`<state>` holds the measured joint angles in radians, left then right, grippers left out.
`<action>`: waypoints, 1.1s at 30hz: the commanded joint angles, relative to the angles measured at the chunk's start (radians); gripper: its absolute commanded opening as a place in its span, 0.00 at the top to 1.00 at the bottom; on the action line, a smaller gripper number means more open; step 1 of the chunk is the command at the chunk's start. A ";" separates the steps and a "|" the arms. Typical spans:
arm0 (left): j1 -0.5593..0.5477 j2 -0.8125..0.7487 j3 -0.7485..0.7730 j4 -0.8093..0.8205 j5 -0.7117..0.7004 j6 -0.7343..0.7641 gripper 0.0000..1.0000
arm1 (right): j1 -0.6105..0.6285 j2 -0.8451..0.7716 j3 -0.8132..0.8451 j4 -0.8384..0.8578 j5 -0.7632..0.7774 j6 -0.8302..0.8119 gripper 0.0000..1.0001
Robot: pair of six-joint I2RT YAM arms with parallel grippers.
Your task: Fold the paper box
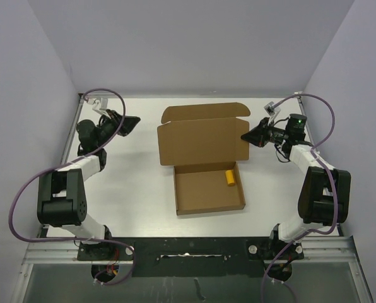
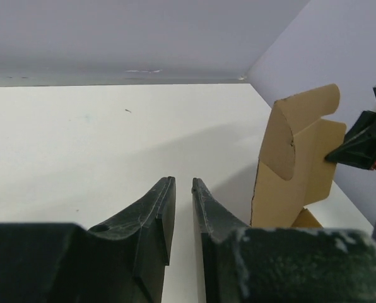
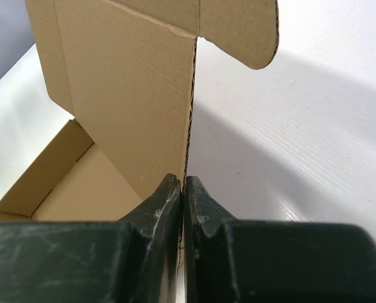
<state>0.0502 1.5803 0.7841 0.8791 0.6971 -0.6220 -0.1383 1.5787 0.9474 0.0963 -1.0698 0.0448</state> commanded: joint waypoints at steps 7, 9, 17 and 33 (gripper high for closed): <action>-0.131 0.153 -0.032 0.402 0.397 0.108 0.77 | -0.010 -0.043 -0.013 0.058 -0.043 0.020 1.00; -0.137 0.152 -0.036 0.386 0.413 0.128 0.77 | -0.011 -0.043 -0.015 0.061 -0.045 0.025 1.00; -0.108 0.139 -0.026 0.376 0.418 0.087 0.76 | -0.011 -0.039 -0.016 0.066 -0.050 0.036 1.00; -0.082 0.189 0.053 0.104 0.388 0.194 0.86 | -0.007 -0.021 -0.012 0.069 -0.060 0.047 1.00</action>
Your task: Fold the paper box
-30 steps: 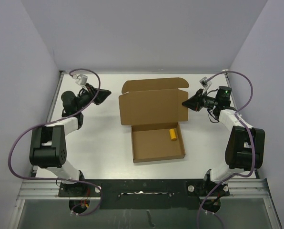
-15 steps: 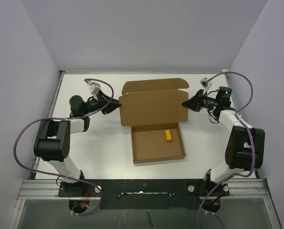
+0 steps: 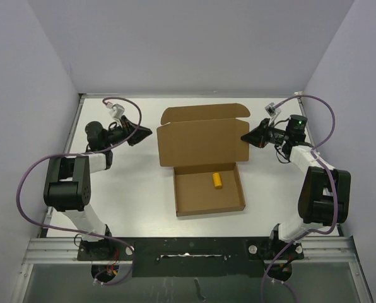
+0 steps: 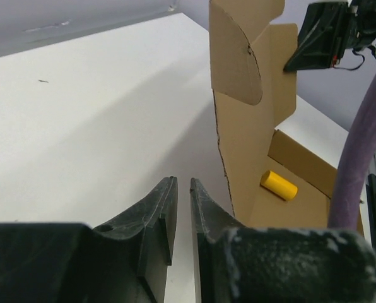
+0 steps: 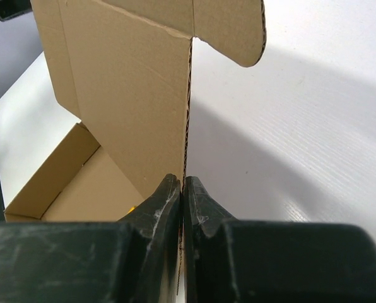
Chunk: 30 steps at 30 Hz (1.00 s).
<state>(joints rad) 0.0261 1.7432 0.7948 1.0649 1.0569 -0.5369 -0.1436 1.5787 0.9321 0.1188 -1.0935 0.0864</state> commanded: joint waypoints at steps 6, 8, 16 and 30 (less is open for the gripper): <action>-0.121 0.018 0.034 -0.037 0.089 0.111 0.77 | -0.002 -0.027 0.001 0.048 -0.039 0.009 1.00; -0.134 0.026 0.019 0.064 0.111 0.053 0.70 | -0.002 -0.026 0.001 0.048 -0.039 0.010 1.00; -0.172 0.052 0.016 0.179 0.162 -0.047 0.53 | 0.003 -0.029 -0.002 0.051 -0.034 0.013 1.00; -0.223 0.114 0.018 0.224 0.117 -0.110 0.33 | 0.046 -0.035 -0.009 0.045 -0.014 0.011 1.00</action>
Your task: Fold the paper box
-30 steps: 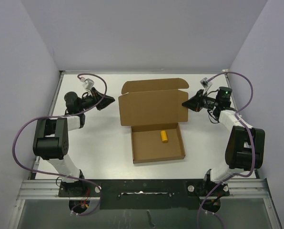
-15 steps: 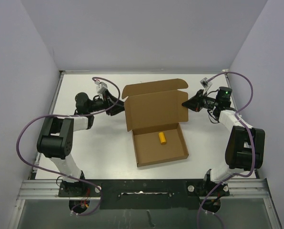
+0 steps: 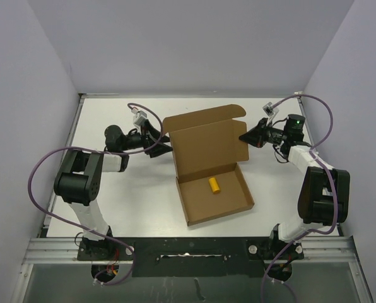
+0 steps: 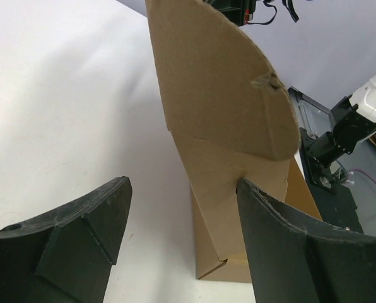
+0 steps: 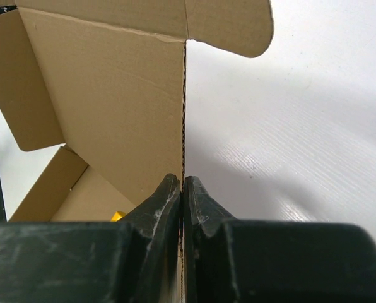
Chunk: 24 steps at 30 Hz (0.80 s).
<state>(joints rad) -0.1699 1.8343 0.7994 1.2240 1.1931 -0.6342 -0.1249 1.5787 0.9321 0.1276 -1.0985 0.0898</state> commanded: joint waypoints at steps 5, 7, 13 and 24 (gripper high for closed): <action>-0.047 0.041 0.004 0.100 -0.066 -0.026 0.30 | 0.041 -0.035 -0.019 0.051 -0.007 0.025 1.00; -0.054 0.050 0.002 0.105 -0.080 -0.025 0.32 | 0.049 -0.033 -0.019 0.055 -0.010 0.029 1.00; -0.062 0.092 -0.005 0.239 -0.122 -0.111 0.45 | 0.056 -0.027 -0.028 0.088 -0.025 0.063 1.00; -0.105 0.153 0.021 0.289 -0.173 -0.224 0.47 | 0.056 -0.016 -0.060 0.203 -0.062 0.186 1.00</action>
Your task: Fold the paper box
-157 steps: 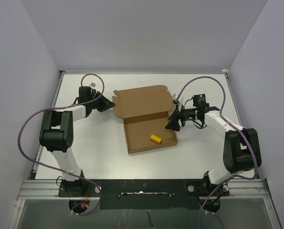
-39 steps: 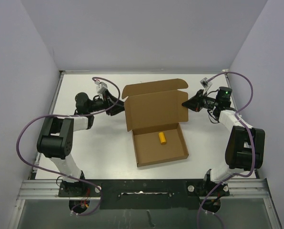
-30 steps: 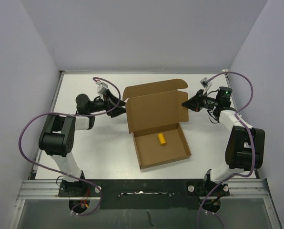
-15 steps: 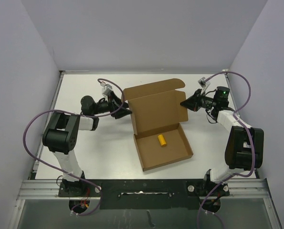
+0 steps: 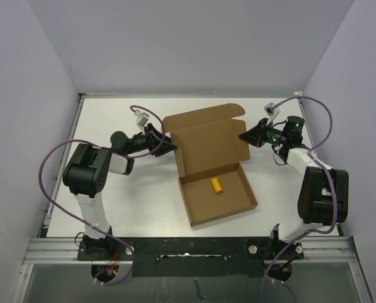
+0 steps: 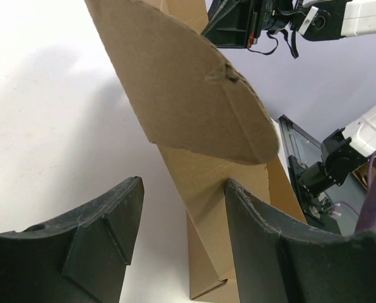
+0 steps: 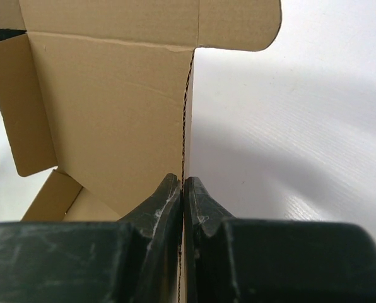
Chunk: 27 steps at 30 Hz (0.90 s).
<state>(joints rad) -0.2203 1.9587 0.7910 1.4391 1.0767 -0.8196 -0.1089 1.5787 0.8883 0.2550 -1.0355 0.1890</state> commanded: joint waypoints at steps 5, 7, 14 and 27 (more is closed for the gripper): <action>-0.067 0.035 0.047 0.073 -0.073 -0.091 0.65 | 0.042 -0.002 -0.023 0.106 -0.132 0.119 1.00; -0.066 0.036 0.054 0.072 -0.075 -0.106 0.73 | 0.041 0.002 -0.023 0.110 -0.133 0.123 1.00; -0.065 0.028 0.065 0.073 -0.072 -0.126 1.00 | 0.042 0.019 -0.025 0.115 -0.136 0.129 1.00; -0.029 0.007 0.057 0.078 -0.079 -0.122 0.66 | 0.014 0.003 -0.026 0.103 -0.124 0.124 1.00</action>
<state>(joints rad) -0.2413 1.9621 0.8162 1.4525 1.0466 -0.9436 -0.1127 1.5990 0.8745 0.3592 -1.0176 0.2710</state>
